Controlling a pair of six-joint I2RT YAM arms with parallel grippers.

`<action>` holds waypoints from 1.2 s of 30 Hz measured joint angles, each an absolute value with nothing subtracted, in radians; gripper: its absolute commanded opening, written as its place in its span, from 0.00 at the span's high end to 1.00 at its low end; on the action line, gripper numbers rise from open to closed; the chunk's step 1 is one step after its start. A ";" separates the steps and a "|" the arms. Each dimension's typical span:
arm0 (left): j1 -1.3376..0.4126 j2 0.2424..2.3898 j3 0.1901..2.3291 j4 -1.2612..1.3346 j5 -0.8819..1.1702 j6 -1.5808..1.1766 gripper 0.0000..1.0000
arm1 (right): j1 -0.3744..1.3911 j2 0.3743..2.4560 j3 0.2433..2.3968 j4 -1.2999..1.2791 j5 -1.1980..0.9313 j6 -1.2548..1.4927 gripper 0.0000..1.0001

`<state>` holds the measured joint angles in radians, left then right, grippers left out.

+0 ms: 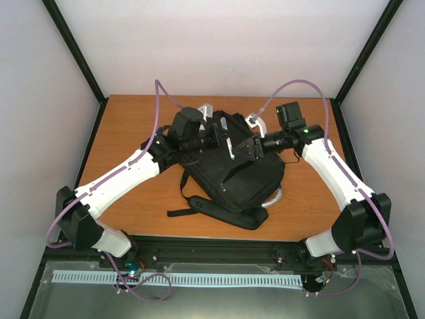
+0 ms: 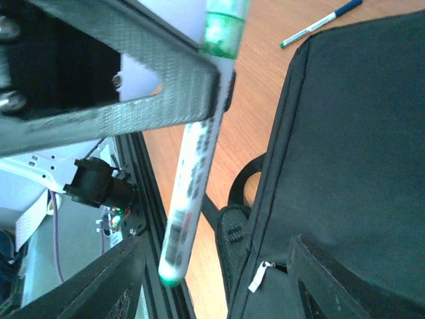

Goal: Pack the student bag
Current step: Pick up the stationery from the center of the board.

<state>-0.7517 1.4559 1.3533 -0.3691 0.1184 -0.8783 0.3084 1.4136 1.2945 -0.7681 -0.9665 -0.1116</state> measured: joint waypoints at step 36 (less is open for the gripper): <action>-0.748 1.441 1.308 -0.535 0.147 -0.480 0.27 | 0.189 1.402 1.263 -1.040 -0.494 -0.440 0.97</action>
<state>-0.7483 1.4406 1.3075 -0.5354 0.1467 -0.4805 0.1886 1.4025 1.2633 -1.0405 -0.4938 -0.4400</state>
